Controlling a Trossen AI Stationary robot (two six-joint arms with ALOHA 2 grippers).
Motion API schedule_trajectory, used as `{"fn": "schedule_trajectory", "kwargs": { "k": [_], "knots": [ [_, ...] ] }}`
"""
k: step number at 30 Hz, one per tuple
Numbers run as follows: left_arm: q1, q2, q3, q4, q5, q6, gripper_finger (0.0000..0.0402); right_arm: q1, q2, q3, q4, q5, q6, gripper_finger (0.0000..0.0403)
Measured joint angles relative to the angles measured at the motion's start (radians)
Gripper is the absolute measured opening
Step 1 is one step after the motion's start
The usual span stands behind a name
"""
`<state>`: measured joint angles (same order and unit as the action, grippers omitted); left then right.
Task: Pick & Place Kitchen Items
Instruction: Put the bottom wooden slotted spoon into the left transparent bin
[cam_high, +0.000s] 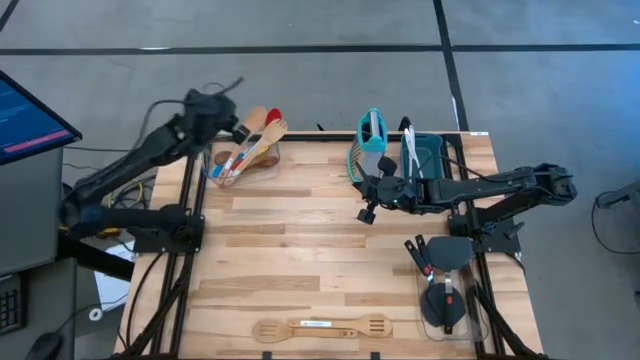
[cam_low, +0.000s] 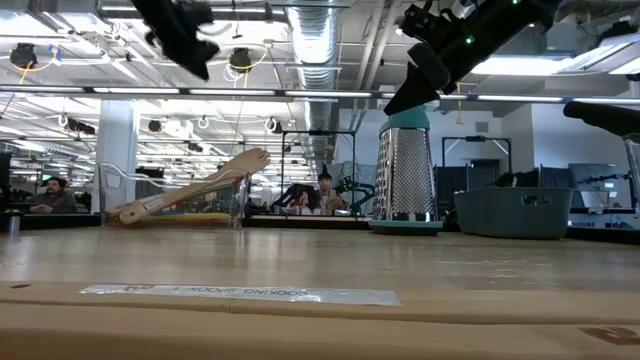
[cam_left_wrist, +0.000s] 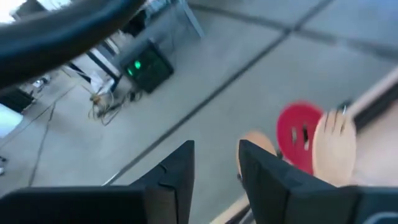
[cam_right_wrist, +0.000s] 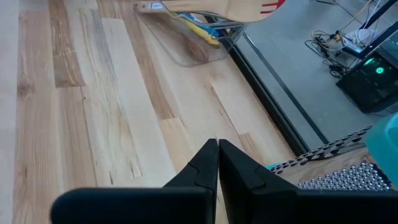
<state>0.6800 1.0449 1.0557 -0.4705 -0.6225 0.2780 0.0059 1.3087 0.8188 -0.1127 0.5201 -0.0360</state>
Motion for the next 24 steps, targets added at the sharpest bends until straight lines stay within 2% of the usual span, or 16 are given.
{"fn": "schedule_trajectory", "kwargs": {
  "k": [6, 11, 19, 24],
  "knots": [
    [-0.03, -0.153, 0.0, 0.0, 0.073, -0.141, 0.0101, 0.0, 0.0, 0.0, 0.0, 0.0, 0.0, 0.0007],
    [-0.084, -0.208, -0.002, -0.002, 0.208, -0.209, 0.0091, 0.008, 0.0, 0.0, 0.0, 0.0, 0.011, 0.0007],
    [-0.232, -0.174, -0.002, -0.009, 0.373, -0.216, 0.0064, 0.067, 0.0, 0.0, 0.0, 0.0, 0.11, 0.0007],
    [-0.353, -0.128, -0.003, -0.011, 0.396, -0.208, 0.0041, 0.136, 0.0, 0.001, 0.0, 0.0, 0.132, 0.0006]
  ]
}}
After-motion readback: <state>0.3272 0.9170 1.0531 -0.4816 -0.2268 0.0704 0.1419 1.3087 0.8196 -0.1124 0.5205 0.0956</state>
